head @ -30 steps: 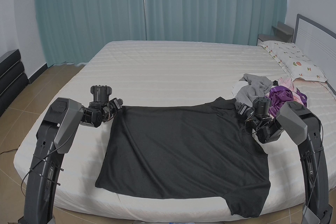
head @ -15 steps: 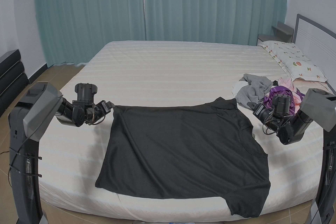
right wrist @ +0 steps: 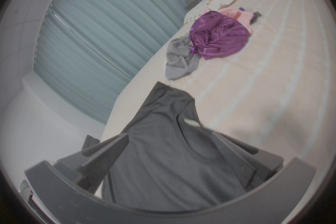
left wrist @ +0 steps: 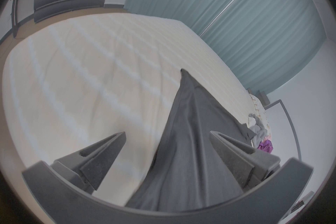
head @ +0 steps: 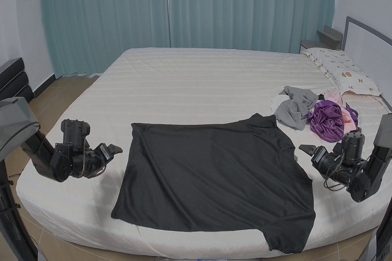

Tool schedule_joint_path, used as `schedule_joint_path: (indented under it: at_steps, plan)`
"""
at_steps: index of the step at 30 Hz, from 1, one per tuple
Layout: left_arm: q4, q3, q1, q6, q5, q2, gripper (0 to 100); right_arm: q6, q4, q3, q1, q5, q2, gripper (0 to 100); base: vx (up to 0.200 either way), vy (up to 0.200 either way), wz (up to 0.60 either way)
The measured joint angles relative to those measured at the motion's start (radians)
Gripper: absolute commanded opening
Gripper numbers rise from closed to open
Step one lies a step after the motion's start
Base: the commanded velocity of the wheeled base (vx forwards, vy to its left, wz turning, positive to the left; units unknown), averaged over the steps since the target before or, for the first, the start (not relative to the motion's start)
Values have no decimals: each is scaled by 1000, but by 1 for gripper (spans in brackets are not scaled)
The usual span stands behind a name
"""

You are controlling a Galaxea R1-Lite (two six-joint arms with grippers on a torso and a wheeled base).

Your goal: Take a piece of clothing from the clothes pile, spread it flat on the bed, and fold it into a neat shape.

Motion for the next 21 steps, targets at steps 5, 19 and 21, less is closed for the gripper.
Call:
schedule_joint_path:
  at_steps: [5, 19, 21]
  plan:
    - [-95, 215, -19, -54, -27, -93, 100, 39, -154, 209, 16, 31, -51, 100, 0, 0, 0]
    - [-163, 382, -46, -97, -116, -168, 100, 98, -229, 359, 65, 69, -69, 100, -86, 0, 0]
    - [-173, 386, -47, -103, -122, -166, 100, 99, -229, 359, 68, 67, -67, 100, 0, 0, 0]
